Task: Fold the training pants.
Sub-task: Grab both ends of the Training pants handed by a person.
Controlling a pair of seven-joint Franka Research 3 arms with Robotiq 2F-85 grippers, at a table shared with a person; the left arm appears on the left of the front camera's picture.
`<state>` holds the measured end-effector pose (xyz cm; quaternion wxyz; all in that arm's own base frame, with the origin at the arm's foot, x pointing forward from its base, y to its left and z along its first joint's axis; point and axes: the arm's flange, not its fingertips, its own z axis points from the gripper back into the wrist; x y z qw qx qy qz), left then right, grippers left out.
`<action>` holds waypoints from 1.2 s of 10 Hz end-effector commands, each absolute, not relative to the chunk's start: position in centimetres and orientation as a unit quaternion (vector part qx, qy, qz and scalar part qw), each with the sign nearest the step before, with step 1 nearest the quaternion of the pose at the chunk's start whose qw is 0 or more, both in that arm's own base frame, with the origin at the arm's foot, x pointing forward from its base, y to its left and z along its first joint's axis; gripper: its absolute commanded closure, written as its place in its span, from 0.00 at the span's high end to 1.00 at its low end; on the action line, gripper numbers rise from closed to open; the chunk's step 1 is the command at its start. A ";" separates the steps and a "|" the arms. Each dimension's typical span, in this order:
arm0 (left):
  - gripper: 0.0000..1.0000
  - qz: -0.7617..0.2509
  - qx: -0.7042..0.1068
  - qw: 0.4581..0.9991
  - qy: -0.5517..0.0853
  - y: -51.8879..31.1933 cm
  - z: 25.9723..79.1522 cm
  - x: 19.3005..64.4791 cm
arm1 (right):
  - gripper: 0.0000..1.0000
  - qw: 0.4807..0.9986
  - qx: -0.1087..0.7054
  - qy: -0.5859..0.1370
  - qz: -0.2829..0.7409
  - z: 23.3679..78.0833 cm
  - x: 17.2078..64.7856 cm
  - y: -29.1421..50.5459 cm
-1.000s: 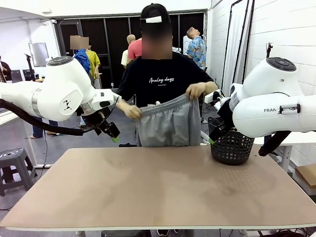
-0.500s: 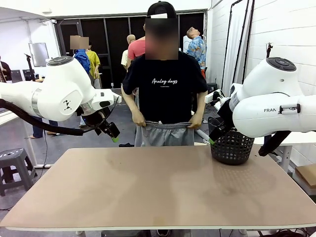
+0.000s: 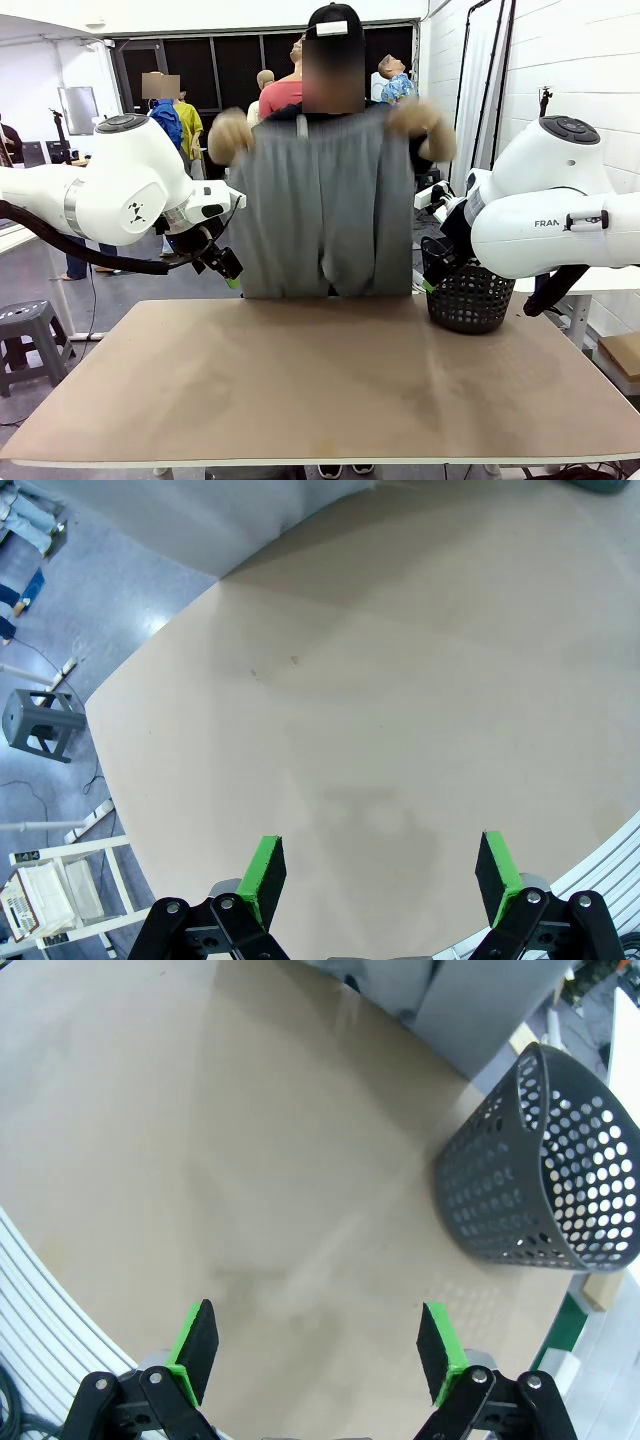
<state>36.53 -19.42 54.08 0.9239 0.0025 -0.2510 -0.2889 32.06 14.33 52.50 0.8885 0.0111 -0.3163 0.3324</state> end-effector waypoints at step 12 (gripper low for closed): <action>1.00 -0.292 0.002 0.922 -0.255 -19.3 54.1 36.5 | 1.00 0.887 0.012 -0.321 0.332 52.5 32.1 14.4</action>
